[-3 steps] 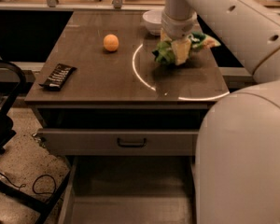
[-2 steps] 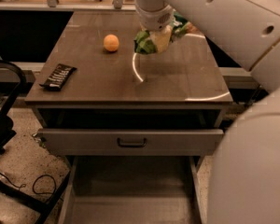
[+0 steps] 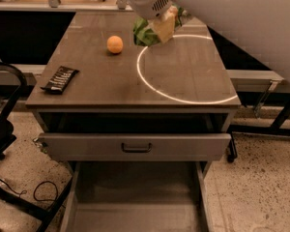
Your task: Place green rice chip bag into middle drawer
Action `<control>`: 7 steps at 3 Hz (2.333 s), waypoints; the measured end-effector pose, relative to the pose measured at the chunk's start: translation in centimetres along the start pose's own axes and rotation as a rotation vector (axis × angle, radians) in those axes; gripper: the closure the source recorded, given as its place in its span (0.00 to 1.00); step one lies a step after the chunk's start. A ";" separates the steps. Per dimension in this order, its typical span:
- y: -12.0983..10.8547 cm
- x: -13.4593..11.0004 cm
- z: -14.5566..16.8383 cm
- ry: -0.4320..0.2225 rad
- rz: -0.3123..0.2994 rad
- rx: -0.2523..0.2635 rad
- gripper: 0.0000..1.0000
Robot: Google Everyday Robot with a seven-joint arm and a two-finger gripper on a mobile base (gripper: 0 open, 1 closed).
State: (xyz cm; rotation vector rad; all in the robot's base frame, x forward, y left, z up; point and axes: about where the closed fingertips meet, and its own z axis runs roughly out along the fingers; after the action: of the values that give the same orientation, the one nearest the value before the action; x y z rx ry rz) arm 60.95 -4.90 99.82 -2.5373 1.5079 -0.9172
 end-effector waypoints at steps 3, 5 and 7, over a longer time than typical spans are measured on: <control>7.1 0.6 1.0 -0.188 0.084 -0.027 1.00; 25.4 -4.8 3.1 -0.443 0.284 -0.170 1.00; 31.1 -15.6 7.0 -0.774 0.340 -0.233 1.00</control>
Offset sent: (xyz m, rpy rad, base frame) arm -0.0467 -0.0491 -0.0405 0.2254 0.1964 0.0076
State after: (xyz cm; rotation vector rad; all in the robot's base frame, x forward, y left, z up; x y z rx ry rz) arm 34.70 -10.18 76.54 -2.2171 1.7134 0.2799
